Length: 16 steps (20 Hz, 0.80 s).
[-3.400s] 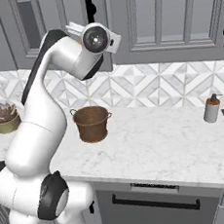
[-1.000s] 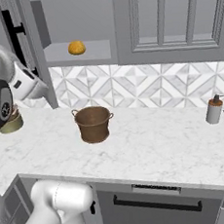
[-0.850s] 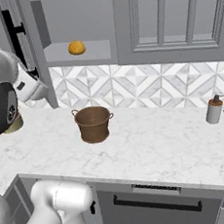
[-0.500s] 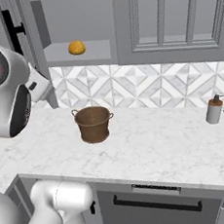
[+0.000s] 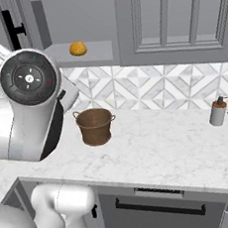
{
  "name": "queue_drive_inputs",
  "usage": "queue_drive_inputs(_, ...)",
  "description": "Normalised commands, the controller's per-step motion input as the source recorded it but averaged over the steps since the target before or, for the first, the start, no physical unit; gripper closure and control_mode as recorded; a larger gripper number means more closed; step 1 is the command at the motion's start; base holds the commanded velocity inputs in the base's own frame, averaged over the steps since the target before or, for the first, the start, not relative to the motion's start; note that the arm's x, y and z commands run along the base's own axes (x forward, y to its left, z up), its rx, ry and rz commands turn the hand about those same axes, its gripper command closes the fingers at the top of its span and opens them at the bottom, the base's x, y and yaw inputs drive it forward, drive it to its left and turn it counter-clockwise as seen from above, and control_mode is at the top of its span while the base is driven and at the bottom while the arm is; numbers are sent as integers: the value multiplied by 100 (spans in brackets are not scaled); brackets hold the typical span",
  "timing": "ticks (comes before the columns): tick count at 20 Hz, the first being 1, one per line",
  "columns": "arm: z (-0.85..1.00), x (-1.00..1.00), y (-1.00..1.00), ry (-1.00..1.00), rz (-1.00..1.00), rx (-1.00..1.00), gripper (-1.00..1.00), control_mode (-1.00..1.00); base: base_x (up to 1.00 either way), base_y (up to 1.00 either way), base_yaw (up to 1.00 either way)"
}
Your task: Open the cabinet, pick up the bread from the cabinet and place it in the basket. Then move the basket to the dining counter.
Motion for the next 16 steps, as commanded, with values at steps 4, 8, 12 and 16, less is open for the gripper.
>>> queue_drive_inputs(4,3,61,-42,10,2,21,-100,-100,0,0,0)
queue_drive_inputs(8,-5,77,-24,14,4,34,-100,-100,0,0,0)
queue_drive_inputs(12,-30,48,4,6,4,41,-100,-100,0,0,0)
queue_drive_inputs(16,-15,87,14,16,1,37,-100,-100,0,0,0)
